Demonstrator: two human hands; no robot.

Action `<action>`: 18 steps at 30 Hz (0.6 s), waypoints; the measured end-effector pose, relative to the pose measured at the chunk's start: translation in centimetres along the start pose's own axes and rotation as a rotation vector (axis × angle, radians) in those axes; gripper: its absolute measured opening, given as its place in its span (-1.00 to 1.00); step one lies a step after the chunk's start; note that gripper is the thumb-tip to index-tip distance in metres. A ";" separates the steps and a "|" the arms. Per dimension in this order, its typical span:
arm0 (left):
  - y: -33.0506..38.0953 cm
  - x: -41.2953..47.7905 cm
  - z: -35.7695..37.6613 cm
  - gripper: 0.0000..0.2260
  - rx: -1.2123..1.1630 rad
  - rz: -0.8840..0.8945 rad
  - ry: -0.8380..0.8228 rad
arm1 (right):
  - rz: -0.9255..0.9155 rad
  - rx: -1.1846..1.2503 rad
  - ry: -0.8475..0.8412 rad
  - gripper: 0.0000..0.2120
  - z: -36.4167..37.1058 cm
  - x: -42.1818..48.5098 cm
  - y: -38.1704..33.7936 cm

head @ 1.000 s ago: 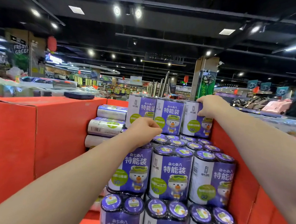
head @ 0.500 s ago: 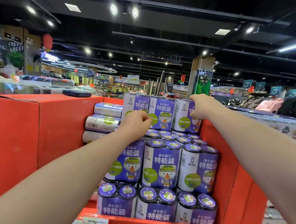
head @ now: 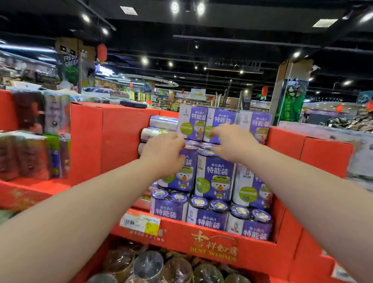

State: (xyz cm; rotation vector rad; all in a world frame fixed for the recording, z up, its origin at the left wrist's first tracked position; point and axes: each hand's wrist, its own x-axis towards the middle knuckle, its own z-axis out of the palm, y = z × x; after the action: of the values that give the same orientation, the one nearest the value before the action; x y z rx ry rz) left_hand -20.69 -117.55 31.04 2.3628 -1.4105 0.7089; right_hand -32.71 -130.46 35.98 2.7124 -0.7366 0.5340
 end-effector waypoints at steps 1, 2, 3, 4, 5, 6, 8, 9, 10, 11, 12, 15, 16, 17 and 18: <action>-0.4 -1.2 0.1 -0.69 0.051 -0.003 -0.023 | -0.041 0.008 0.004 -0.63 0.5 -0.6 -1.3; -0.7 -2.4 0.2 -0.68 0.093 -0.007 -0.050 | -0.085 0.018 0.003 -0.64 1.1 -1.2 -2.6; -1.1 -3.5 0.3 -0.67 0.124 -0.011 -0.072 | -0.127 0.033 -0.003 -0.64 1.7 -1.8 -3.8; -1.5 -4.7 0.6 -0.66 0.143 -0.018 -0.093 | -0.167 0.042 -0.015 -0.65 2.3 -2.5 -4.9; -1.9 -5.9 0.8 -0.66 0.150 -0.028 -0.119 | -0.201 0.045 -0.027 -0.65 2.9 -3.2 -6.0; -2.2 -7.2 1.1 -0.66 0.151 -0.040 -0.144 | -0.227 0.042 -0.044 -0.66 3.4 -3.9 -7.0; -2.9 -9.8 1.5 -0.66 0.148 -0.065 -0.187 | -0.268 0.050 -0.083 -0.67 4.4 -5.3 -8.8; -3.2 -11.1 1.6 -0.66 0.143 -0.075 -0.207 | -0.285 0.060 -0.093 -0.68 4.8 -6.1 -9.7; -3.5 -12.5 1.7 -0.65 0.139 -0.082 -0.226 | -0.297 0.071 -0.101 -0.69 5.3 -6.9 -10.5; -3.8 -13.9 1.6 -0.63 0.140 -0.089 -0.244 | -0.307 0.088 -0.106 -0.68 5.6 -7.7 -11.3; -4.0 -15.2 1.6 -0.62 0.147 -0.099 -0.259 | -0.313 0.106 -0.121 -0.67 6.0 -8.5 -12.1; -4.9 -19.2 1.1 -0.63 0.158 -0.155 -0.290 | -0.333 0.163 -0.188 -0.66 7.0 -11.2 -14.7; -5.1 -20.6 0.8 -0.64 0.156 -0.172 -0.298 | -0.341 0.185 -0.197 -0.66 7.2 -12.1 -15.6; -5.5 -22.2 0.5 -0.64 0.151 -0.189 -0.306 | -0.350 0.212 -0.210 -0.66 7.5 -13.0 -16.6; -5.8 -23.9 0.1 -0.65 0.144 -0.206 -0.314 | -0.361 0.242 -0.226 -0.66 7.6 -13.9 -17.6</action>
State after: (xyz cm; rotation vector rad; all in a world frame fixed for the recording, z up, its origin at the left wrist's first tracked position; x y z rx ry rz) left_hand -25.05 -97.37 17.74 2.7791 -1.2366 0.4096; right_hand -32.40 -112.62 20.38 3.0679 -0.2261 0.2461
